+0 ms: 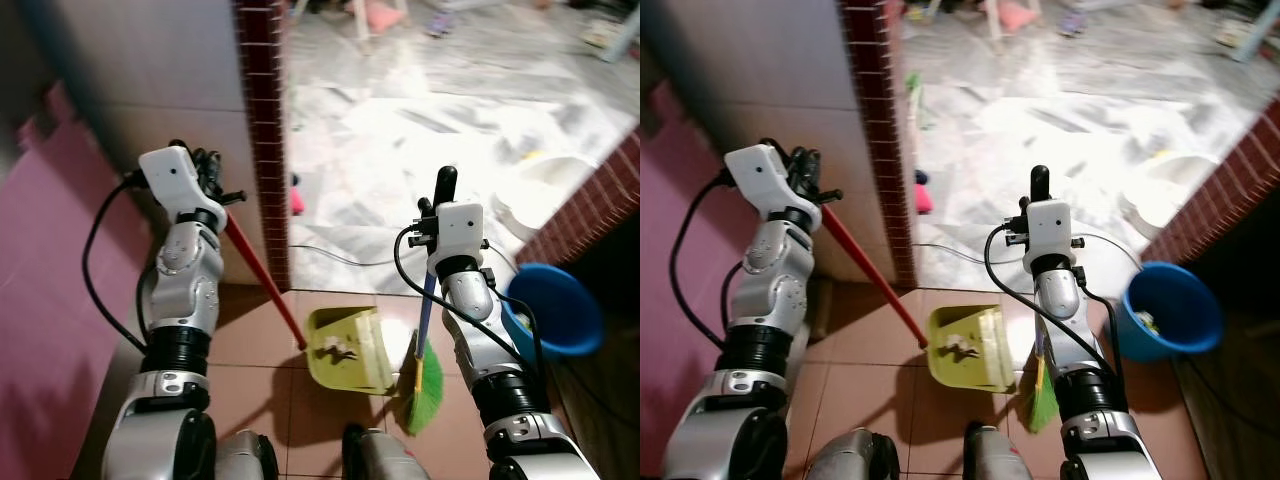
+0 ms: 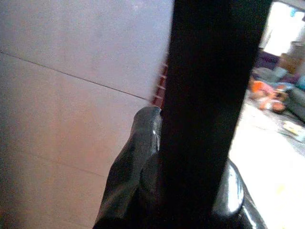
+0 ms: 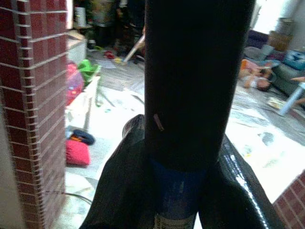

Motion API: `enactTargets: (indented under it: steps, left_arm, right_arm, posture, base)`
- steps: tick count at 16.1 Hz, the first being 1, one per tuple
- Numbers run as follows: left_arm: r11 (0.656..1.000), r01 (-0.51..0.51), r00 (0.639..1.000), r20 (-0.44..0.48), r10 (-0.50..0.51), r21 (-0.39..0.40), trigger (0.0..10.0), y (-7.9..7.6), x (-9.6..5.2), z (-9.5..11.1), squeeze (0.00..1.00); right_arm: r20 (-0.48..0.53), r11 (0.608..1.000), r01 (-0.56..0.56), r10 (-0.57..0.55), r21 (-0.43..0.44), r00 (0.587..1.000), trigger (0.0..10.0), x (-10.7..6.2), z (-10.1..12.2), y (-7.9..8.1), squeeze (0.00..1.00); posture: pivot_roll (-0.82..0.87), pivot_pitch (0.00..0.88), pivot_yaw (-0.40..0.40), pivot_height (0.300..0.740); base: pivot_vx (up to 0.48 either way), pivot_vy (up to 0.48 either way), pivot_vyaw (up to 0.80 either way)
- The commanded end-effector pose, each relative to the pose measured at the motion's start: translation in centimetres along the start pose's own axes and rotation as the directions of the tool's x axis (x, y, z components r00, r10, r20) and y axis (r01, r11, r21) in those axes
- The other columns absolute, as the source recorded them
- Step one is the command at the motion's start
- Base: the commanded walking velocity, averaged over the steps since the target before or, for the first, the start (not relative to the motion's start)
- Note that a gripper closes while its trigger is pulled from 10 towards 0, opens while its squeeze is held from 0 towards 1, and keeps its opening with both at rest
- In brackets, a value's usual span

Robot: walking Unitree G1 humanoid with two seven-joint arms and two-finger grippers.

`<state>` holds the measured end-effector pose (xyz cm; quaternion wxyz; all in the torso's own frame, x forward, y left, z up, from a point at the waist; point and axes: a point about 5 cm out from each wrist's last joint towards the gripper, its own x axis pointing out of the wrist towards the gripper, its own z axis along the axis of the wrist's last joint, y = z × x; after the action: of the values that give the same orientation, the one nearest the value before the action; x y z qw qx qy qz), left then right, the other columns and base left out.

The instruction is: Sweep floor

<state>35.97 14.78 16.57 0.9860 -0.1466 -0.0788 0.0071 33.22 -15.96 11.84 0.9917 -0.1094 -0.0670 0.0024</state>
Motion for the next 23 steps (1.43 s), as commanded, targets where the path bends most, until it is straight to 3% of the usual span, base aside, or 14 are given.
enactTargets:
  steps: [1,10,18,23]
  left_arm:
    - [0.998,0.049,0.997,0.053,-0.047,-0.030,10.0,-1.2,0.4,1.4,0.00]
    - [0.999,0.035,0.999,0.039,-0.033,-0.042,10.0,-1.1,0.3,1.2,0.00]
    - [0.998,0.041,0.999,0.028,-0.039,-0.050,10.0,-1.3,0.3,1.0,0.00]
    - [0.998,0.018,0.999,0.032,-0.017,-0.053,10.0,-1.0,0.3,0.9,0.00]
  right_arm:
    - [0.035,1.000,-0.007,0.007,-0.008,0.999,10.0,0.6,0.8,0.0,0.00]
    - [0.036,0.998,-0.054,0.053,0.013,0.998,10.0,0.6,0.8,1.3,0.00]
    - [0.029,0.998,-0.054,0.054,0.010,0.998,10.0,0.4,0.7,1.3,0.00]
    - [0.027,0.998,-0.064,0.064,0.014,0.998,10.0,0.6,0.7,1.4,0.00]
  posture:
    - [-0.06,0.000,0.001,0.740]
    - [-0.06,0.008,-0.004,0.740]
    - [-0.07,0.018,-0.001,0.740]
    - [-0.07,0.019,-0.005,0.740]
  base:
    - [0.000,0.000,-0.74]
    - [0.000,0.000,-0.67]
    - [0.000,-0.248,-0.79]
    - [0.000,0.000,-0.80]
